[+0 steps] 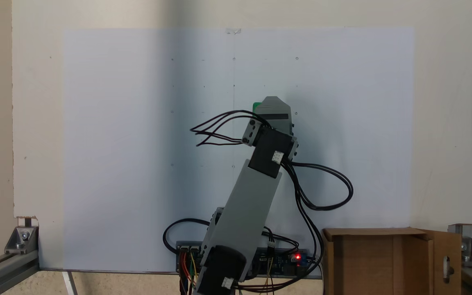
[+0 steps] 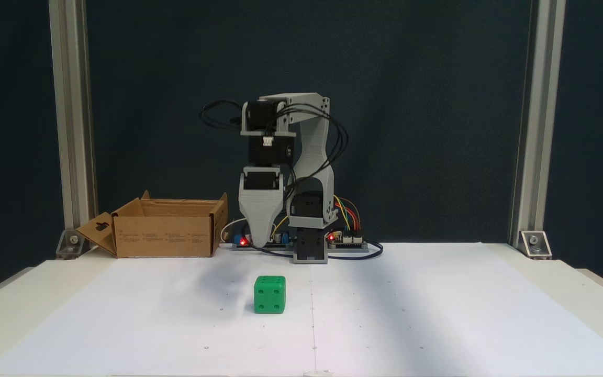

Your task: Grasp a green dice and put it in the bin.

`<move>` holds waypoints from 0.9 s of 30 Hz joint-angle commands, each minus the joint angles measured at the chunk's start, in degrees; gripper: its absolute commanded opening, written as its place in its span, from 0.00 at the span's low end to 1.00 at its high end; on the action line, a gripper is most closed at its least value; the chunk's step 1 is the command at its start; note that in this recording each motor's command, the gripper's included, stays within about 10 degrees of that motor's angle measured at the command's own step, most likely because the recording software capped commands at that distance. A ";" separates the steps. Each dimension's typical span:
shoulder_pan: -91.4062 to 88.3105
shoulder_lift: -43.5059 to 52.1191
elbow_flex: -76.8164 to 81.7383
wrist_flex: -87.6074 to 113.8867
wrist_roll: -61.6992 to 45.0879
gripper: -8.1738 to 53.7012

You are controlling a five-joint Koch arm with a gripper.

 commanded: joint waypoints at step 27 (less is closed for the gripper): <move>-5.01 -1.05 -7.21 1.76 15.64 0.83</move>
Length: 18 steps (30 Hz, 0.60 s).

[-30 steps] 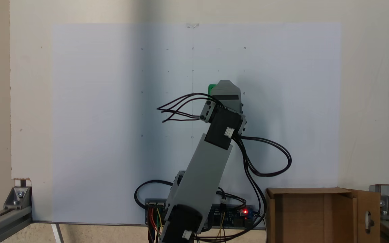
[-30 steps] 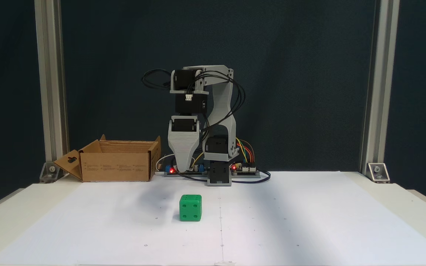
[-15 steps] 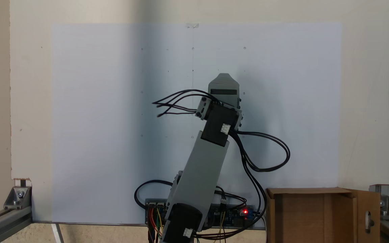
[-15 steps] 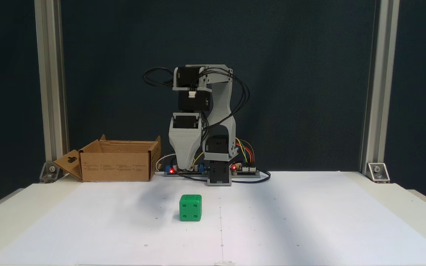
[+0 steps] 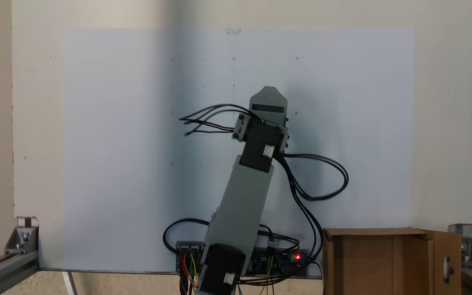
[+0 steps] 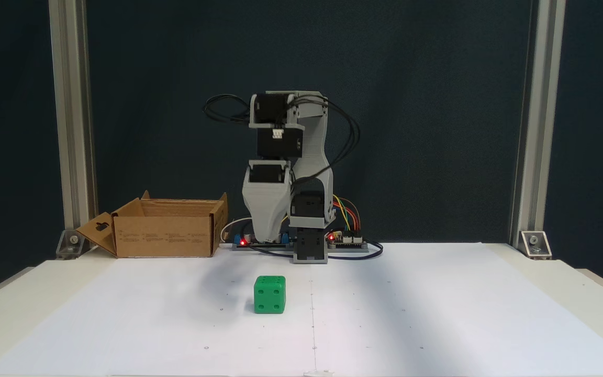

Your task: Grasp a green dice and put it in the bin.

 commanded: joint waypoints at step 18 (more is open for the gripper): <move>-1.41 -6.94 -2.99 0.09 4.22 0.83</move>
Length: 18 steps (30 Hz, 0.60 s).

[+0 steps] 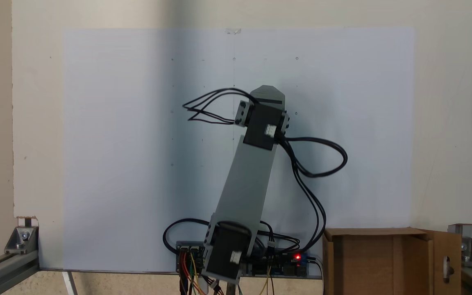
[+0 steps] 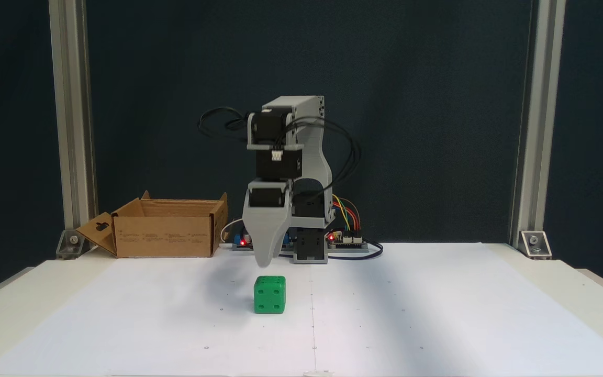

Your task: Grasp a green dice and put it in the bin.

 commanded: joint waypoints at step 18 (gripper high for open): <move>0.09 -2.46 3.78 -7.12 2.37 0.83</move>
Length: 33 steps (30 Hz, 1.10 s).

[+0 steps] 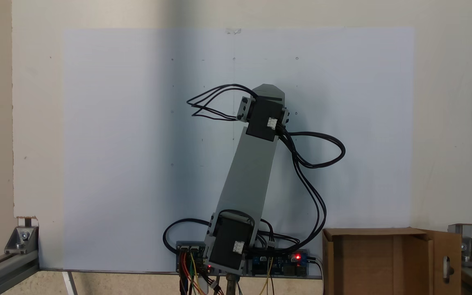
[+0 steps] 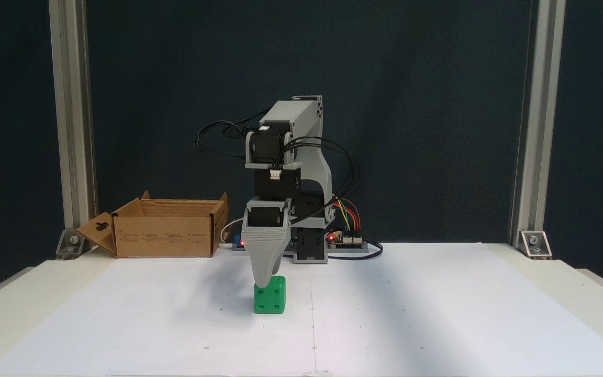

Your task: Grasp a green dice and put it in the bin.

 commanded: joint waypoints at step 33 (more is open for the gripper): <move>1.41 -4.39 4.57 -10.20 2.11 0.76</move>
